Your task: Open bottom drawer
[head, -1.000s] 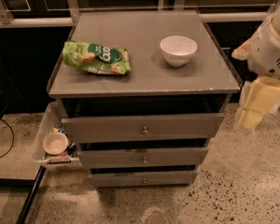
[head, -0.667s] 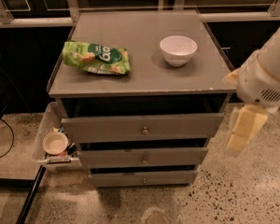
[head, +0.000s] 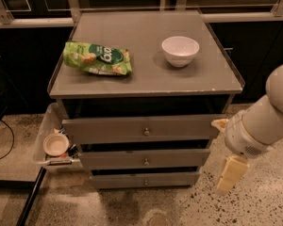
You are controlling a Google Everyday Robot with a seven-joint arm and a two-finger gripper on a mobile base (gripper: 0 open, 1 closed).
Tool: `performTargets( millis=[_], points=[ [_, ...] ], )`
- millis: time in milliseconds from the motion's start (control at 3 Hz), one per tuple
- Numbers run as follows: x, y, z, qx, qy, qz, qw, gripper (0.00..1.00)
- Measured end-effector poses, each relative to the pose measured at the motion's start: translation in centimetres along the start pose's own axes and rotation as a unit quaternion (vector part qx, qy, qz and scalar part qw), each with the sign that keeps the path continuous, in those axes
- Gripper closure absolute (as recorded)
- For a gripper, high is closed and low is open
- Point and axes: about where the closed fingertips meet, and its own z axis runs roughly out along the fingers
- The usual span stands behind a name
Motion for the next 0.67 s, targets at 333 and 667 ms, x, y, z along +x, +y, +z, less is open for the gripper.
performTargets(
  millis=[333,667],
  points=[
    [0.0,-0.3,0.1,0.009,-0.001,-0.003,1.0000,0.00],
    [0.1,0.4,1.8,-0.018,-0.009,-0.008,0.9998,0.00]
  ],
)
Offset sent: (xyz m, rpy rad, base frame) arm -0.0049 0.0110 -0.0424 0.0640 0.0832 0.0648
